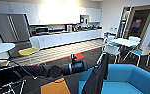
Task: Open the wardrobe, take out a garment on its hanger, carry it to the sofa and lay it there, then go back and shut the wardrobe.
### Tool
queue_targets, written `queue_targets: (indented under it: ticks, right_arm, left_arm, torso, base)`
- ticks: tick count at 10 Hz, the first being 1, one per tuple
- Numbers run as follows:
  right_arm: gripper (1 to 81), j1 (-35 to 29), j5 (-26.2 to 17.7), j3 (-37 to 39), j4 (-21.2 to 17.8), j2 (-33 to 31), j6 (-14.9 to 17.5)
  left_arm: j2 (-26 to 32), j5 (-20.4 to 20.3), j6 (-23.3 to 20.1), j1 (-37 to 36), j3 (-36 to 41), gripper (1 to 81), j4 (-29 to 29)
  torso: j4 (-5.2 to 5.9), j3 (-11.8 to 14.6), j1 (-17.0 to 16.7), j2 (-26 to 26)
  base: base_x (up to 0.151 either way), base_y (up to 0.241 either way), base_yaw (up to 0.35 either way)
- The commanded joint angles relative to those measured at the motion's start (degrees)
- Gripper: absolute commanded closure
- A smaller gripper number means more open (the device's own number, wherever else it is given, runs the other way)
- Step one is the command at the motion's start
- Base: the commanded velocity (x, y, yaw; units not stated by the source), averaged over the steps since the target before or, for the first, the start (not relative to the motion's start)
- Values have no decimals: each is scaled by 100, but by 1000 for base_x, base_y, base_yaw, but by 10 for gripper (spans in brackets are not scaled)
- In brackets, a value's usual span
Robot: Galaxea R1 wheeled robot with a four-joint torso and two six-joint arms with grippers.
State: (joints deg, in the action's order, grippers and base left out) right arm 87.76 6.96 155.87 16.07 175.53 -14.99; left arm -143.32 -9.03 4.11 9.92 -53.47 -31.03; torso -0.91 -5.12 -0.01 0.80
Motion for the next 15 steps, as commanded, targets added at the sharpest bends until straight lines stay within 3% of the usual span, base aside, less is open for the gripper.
queue_targets:
  ticks: [1,15]
  right_arm:
    - [10,-245,-257,-5,-51,19,-3]
    - [10,-246,-257,-14,-51,28,-3]
  left_arm:
    - [5,-82,-112,-952,126,811,246]
    - [14,-46,-112,-926,126,811,246]
  torso:
    - [0,0,1,0]
    - [0,0,1,0]
  base:
    - [0,0,-164]
    - [0,0,-164]
